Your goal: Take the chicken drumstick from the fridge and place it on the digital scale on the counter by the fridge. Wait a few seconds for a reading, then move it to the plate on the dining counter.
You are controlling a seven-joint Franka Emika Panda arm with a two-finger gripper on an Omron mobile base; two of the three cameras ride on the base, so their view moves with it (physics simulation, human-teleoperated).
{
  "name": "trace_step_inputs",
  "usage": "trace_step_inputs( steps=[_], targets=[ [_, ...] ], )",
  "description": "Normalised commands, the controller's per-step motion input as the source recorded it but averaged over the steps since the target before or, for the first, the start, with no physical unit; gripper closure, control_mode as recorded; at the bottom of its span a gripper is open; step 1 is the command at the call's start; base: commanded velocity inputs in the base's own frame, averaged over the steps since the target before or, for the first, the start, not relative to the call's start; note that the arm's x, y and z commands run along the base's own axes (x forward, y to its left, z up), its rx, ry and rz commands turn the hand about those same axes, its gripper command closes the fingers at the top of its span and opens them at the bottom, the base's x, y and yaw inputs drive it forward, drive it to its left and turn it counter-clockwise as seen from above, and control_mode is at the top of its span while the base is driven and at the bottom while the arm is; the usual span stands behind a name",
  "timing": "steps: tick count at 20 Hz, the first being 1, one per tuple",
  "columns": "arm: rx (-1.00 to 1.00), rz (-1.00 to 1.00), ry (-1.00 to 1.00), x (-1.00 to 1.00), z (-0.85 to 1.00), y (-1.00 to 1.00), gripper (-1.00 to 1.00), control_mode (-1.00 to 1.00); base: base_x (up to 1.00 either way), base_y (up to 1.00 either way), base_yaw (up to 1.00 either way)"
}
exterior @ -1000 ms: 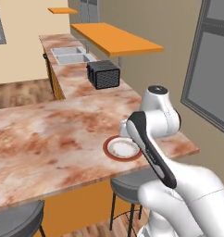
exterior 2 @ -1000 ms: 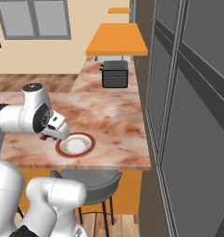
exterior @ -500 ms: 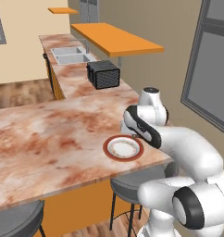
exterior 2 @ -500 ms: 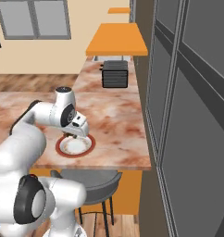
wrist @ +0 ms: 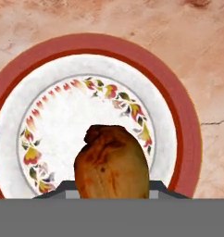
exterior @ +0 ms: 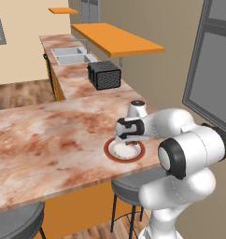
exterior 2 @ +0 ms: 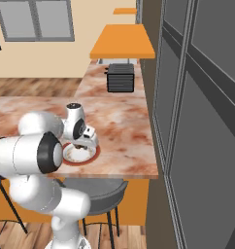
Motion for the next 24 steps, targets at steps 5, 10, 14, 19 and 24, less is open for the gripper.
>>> trace_step_inputs(
  steps=[5,10,14,19,24],
  targets=[
    [-0.05,0.05,0.0,0.29,-0.47,0.18,1.0,-1.0,0.0,0.0,0.0],
    [-0.05,0.05,0.0,0.01,-0.34,0.11,1.0,-1.0,0.0,0.0,0.0],
    [-0.03,0.03,0.0,0.0,-0.27,0.0,-1.0,-1.0,0.0,0.0,0.0],
    [0.0,0.01,0.0,0.02,-0.05,0.0,-1.0,-1.0,0.0,0.0,0.0],
    [0.01,0.0,0.0,-0.11,0.07,0.0,-1.0,-1.0,0.0,0.0,0.0]
  ],
)
